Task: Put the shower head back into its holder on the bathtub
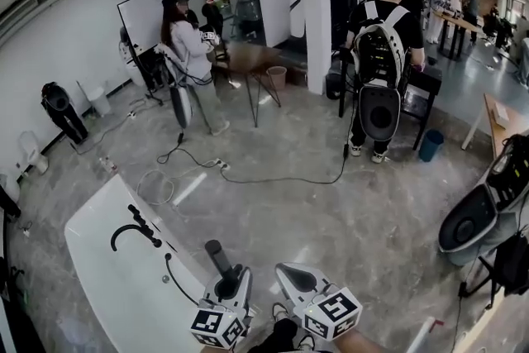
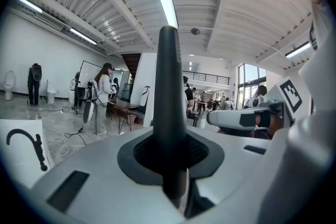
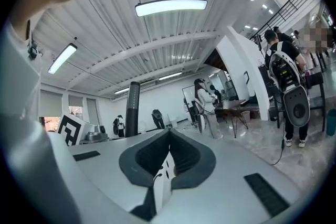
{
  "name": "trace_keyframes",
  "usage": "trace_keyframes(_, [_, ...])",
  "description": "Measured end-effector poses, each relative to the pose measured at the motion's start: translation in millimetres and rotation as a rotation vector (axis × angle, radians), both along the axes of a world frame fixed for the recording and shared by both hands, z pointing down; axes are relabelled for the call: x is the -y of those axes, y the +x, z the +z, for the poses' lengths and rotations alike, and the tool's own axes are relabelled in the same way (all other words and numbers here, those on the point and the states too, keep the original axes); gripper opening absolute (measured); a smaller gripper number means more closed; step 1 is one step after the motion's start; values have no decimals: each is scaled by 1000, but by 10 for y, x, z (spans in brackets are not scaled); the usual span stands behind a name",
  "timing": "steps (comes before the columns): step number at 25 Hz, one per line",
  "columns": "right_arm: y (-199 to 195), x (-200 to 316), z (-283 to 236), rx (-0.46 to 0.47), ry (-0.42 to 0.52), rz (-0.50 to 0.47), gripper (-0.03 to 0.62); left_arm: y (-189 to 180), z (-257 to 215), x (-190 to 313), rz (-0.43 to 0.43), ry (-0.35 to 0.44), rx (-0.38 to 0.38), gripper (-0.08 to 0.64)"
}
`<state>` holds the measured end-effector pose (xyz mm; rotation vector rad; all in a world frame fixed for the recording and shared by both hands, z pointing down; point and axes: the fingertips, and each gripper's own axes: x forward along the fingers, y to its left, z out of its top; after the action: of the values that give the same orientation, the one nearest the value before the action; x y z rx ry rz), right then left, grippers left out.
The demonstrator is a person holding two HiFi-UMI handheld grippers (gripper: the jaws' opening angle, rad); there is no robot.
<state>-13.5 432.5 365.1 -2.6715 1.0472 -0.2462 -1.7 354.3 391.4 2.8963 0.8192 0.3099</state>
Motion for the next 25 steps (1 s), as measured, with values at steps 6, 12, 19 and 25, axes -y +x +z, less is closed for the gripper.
trace_keyframes(6, [687, 414, -158, -40, -21, -68, 14, 640, -106, 342, -47, -13, -31, 71])
trace_keyframes(12, [1225, 798, -260, -70, -22, -143, 14, 1115, -211, 684, -109, -8, -48, 71])
trace_keyframes(19, [1553, 1412, -330, -82, -20, -276, 14, 1341, -323, 1158, -209, 18, -58, 71])
trace_keyframes(25, [1746, 1841, -289, -69, -18, -409, 14, 1462, -283, 1525, -328, 21, -35, 71])
